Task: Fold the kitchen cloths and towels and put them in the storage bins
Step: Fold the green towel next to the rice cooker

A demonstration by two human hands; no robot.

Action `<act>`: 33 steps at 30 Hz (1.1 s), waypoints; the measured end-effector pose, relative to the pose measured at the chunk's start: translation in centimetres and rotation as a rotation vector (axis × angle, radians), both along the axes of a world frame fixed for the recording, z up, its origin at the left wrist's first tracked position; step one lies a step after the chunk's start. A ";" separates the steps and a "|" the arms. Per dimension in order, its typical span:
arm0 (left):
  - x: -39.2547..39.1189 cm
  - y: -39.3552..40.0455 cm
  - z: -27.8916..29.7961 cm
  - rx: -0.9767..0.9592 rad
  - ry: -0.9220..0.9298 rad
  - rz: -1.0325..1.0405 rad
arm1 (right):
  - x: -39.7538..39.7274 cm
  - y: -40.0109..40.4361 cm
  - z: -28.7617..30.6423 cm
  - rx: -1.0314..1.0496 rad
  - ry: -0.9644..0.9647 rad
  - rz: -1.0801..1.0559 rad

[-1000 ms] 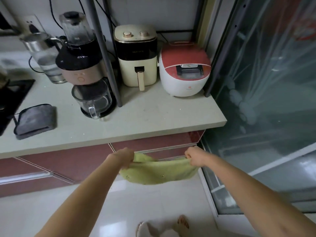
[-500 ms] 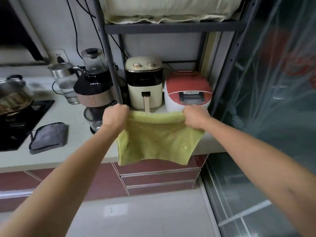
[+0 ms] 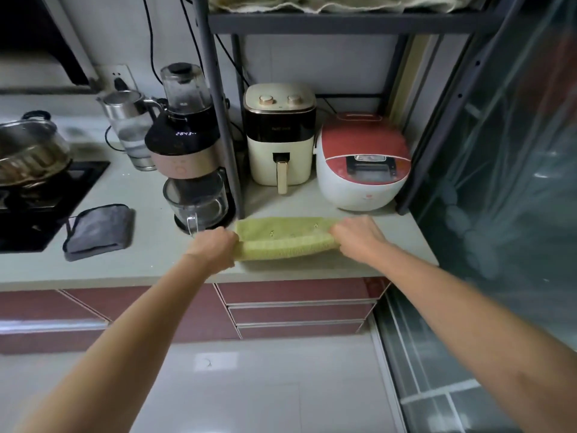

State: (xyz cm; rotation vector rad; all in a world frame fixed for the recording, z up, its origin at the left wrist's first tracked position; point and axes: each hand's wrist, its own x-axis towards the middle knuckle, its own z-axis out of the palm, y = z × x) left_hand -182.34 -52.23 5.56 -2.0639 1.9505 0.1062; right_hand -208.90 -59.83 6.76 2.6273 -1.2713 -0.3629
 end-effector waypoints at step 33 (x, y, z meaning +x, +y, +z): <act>-4.2 -6.3 -4.2 0.906 -0.067 -0.131 | 0.4 -4.9 -6.4 0.804 -0.016 0.042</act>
